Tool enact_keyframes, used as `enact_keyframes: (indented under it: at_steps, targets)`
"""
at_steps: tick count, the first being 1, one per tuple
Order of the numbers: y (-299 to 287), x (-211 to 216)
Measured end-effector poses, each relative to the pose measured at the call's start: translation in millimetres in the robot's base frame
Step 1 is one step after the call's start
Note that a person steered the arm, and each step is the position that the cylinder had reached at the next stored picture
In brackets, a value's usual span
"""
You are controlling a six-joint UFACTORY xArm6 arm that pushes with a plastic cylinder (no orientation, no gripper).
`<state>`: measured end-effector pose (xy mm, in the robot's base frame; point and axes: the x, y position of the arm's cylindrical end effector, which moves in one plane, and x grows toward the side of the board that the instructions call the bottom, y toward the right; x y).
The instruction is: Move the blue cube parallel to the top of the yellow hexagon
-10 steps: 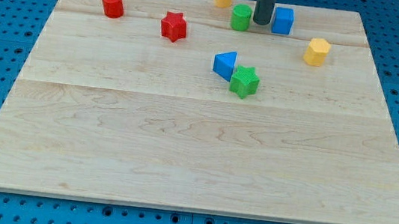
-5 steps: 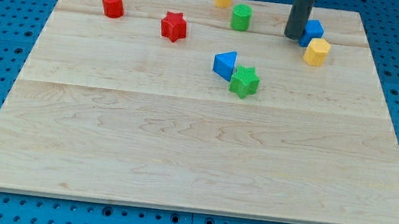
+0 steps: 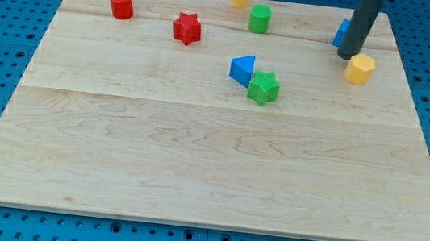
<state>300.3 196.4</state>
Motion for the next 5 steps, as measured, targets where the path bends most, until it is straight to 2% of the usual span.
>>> enact_keyframes:
  at_steps: [2,5]
  targets:
    - [0,-20]
    - [-10,-18]
